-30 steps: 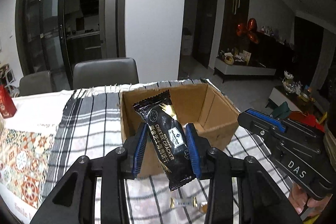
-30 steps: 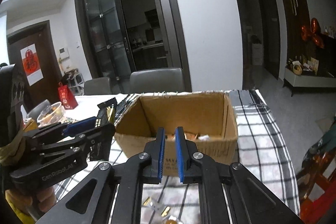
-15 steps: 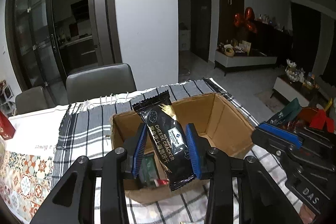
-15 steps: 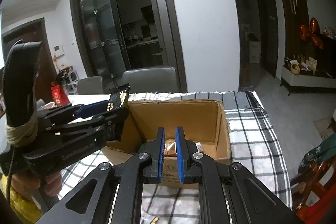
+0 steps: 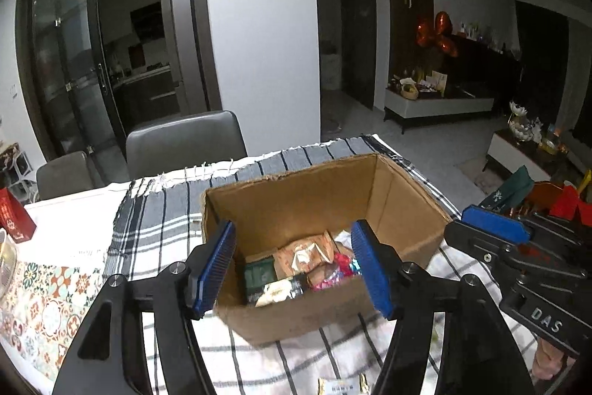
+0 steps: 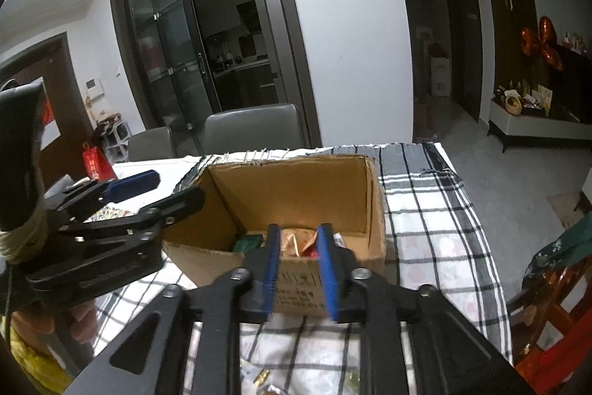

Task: Organize snacks
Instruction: 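Carry both snacks over the box and open both tools to drop them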

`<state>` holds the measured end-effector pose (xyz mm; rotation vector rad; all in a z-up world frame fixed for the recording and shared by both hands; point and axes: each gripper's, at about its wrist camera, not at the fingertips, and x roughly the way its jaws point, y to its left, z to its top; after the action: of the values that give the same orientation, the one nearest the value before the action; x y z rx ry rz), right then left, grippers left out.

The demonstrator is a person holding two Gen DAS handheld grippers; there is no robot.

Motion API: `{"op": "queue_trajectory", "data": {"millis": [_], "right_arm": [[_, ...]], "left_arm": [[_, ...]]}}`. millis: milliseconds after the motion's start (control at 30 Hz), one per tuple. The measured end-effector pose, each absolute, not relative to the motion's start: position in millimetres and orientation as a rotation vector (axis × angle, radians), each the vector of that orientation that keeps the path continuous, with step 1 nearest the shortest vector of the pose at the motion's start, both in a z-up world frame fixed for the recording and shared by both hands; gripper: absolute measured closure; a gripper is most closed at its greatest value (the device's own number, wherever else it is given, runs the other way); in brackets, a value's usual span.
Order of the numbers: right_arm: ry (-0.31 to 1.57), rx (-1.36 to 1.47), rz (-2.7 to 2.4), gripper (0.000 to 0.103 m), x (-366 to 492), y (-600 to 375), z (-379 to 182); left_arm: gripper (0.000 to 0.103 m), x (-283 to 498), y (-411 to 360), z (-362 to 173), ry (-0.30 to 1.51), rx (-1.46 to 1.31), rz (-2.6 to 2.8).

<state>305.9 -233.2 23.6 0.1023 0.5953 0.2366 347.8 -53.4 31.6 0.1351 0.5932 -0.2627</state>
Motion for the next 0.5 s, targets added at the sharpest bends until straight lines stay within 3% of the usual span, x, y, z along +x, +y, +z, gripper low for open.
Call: {"op": "queue_trajectory", "data": {"millis": [500], "right_arm": [[0.592,0.094,0.232,0.076,252,-249,9]], "left_arm": [[0.039,266,-56,16,0.567,0.127,-0.28]]}}
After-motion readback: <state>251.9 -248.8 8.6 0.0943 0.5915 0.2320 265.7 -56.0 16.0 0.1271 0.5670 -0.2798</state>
